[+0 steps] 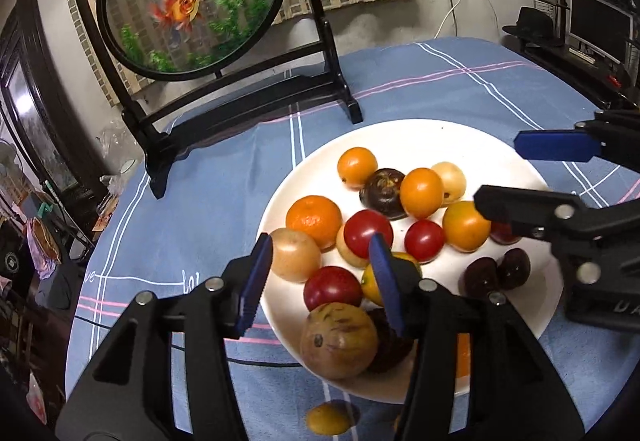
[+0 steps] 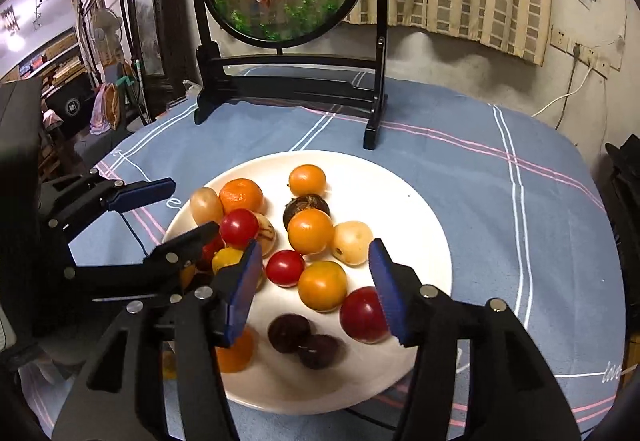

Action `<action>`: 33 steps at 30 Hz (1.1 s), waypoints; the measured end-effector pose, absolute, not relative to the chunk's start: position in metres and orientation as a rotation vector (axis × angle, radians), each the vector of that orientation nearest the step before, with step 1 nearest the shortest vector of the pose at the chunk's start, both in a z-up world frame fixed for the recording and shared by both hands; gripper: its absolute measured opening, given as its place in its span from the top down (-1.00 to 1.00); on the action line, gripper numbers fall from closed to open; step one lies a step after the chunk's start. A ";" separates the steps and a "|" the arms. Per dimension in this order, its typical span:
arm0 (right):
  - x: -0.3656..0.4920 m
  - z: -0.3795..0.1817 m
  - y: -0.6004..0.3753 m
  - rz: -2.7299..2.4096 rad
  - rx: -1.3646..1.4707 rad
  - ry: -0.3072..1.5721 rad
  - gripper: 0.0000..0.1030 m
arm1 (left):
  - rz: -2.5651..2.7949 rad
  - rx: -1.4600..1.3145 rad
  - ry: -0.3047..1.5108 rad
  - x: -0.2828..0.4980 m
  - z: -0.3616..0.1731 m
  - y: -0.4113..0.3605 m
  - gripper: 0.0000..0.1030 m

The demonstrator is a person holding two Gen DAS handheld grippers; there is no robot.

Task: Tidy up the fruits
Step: 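Carry the pear and dark red plum onto the white plate and open both grippers, then move both open grippers back to the two small yellow fruits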

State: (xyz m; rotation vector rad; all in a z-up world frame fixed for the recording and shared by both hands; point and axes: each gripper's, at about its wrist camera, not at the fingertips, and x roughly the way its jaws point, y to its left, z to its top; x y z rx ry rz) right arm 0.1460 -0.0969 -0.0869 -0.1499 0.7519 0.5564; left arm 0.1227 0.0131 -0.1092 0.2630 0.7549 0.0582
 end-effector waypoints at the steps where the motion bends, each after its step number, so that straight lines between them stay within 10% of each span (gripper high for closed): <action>1: 0.145 -0.086 -0.098 0.558 -0.147 0.756 -0.08 | 0.058 0.260 0.756 0.121 -0.109 0.014 0.00; 13: 0.093 -0.068 -0.104 0.560 -0.169 0.731 -0.17 | 0.050 0.272 0.721 0.073 -0.087 0.014 -0.09; 19: 0.028 -0.074 -0.106 0.619 -0.160 0.719 -0.19 | 0.046 0.221 0.689 0.015 -0.079 0.048 -0.53; 33: 0.025 -0.162 -0.027 0.618 -0.304 0.880 -0.02 | 0.087 0.119 0.817 -0.017 -0.112 0.119 -0.54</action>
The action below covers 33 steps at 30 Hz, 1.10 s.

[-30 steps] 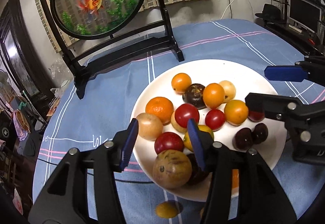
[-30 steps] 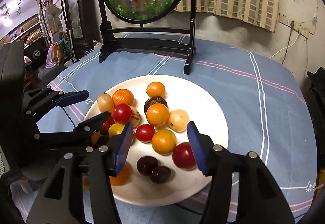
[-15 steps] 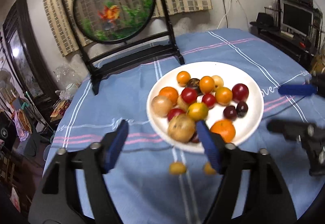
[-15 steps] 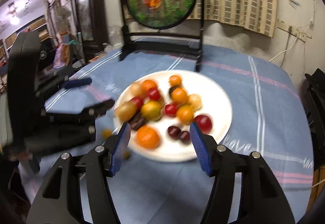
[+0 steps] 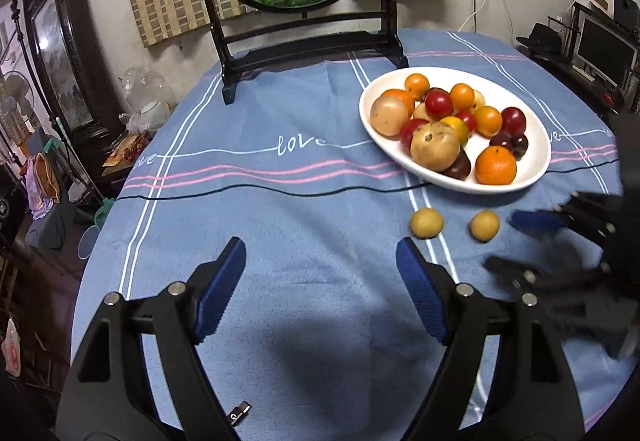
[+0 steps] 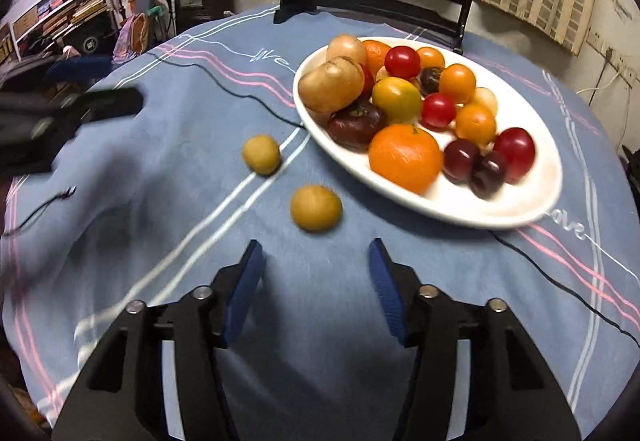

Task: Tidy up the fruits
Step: 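Move both open grippers back to the two small yellow fruits, then grasp a small yellow fruit with the left gripper while the right grasps another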

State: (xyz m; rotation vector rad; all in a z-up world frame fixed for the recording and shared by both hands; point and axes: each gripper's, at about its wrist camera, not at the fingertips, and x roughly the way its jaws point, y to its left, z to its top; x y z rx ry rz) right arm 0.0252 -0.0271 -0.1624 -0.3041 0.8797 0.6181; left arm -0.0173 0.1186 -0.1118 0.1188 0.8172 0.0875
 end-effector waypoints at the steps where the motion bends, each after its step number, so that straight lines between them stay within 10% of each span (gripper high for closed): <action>1: 0.032 -0.165 -0.022 0.606 -0.308 0.881 0.03 | 0.085 0.118 0.820 -0.016 -0.113 0.119 -0.54; 5: 0.043 -0.167 -0.015 0.618 -0.307 0.872 0.43 | 0.062 0.119 0.839 -0.009 -0.122 0.115 -0.54; 24: 0.014 -0.154 -0.077 0.685 -0.267 0.857 0.43 | -0.036 0.154 0.921 0.045 -0.164 0.056 -0.36; 33: 0.014 -0.160 -0.080 0.688 -0.253 0.874 0.43 | -0.054 0.137 0.933 0.048 -0.171 0.054 0.46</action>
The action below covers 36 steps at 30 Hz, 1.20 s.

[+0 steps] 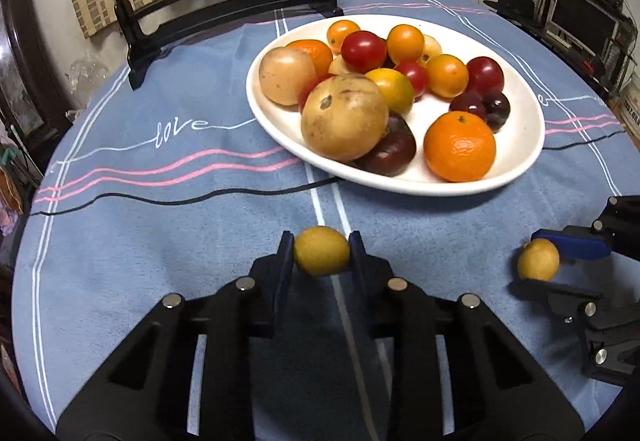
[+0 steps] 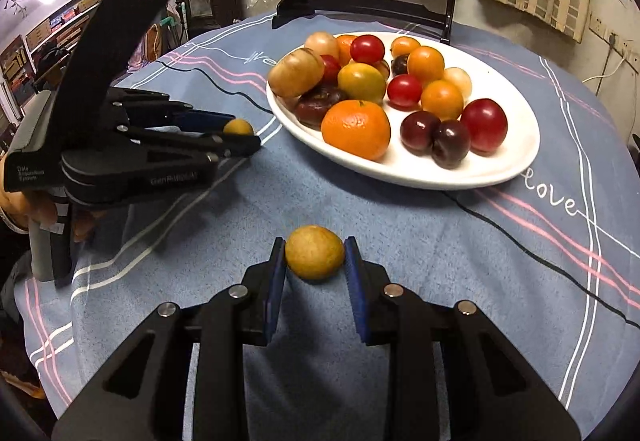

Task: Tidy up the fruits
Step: 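Grasp a small yellow fruit with the left gripper while the right grasps another, then carry both small yellow fruits onto the white plate and open both grippers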

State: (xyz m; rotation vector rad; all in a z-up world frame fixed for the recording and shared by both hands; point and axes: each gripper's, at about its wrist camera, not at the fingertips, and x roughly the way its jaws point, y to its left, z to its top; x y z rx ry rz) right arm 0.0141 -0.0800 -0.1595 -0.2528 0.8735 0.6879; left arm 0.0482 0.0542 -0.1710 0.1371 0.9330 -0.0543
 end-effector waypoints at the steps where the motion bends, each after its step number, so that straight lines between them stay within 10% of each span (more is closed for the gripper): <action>1: 0.012 -0.160 -0.080 0.687 -0.254 0.873 0.43 | -0.063 0.137 0.934 0.046 -0.171 0.053 0.46; 36: 0.010 -0.038 -0.126 0.618 -0.117 0.597 0.43 | -0.027 0.203 0.645 0.016 -0.057 -0.011 0.46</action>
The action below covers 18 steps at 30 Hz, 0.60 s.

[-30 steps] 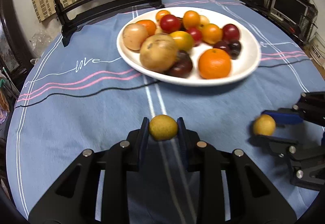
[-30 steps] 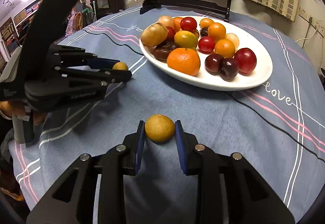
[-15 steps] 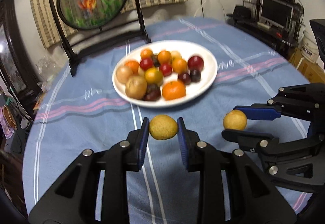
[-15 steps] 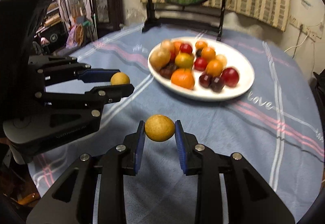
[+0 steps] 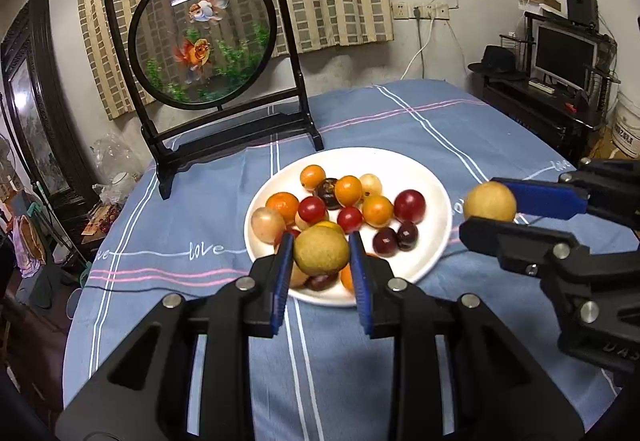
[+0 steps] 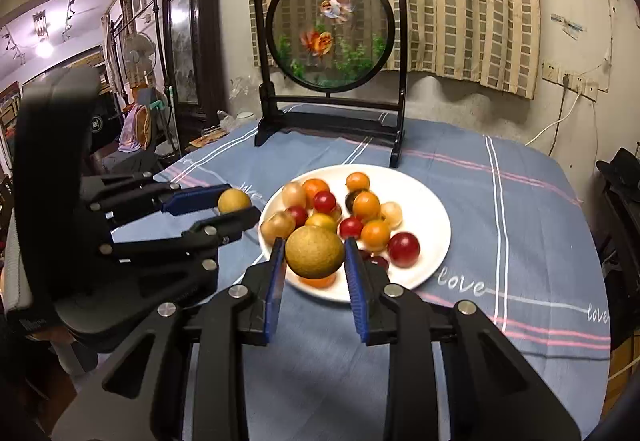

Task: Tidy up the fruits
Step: 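Carry both small yellow fruits onto the white plate and open both grippers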

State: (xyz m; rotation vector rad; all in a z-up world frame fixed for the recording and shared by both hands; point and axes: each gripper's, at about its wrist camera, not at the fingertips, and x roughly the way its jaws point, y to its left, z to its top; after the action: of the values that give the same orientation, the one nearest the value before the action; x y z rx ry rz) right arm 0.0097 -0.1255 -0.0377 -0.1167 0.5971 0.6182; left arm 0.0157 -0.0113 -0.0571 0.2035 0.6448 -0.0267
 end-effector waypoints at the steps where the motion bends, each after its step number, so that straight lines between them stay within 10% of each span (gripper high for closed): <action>1: 0.016 -0.037 -0.124 0.614 -0.121 0.596 0.43 | -0.022 0.207 0.645 0.022 -0.058 -0.011 0.46; 18: 0.094 -0.057 -0.106 0.588 -0.121 0.644 0.43 | 0.008 0.208 0.698 0.093 -0.082 0.004 0.46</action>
State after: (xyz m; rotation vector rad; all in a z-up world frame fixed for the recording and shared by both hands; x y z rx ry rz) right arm 0.0943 -0.1056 -0.0565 -0.1206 0.6436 0.5884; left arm 0.0928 0.0043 -0.0820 0.2082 0.6976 0.0085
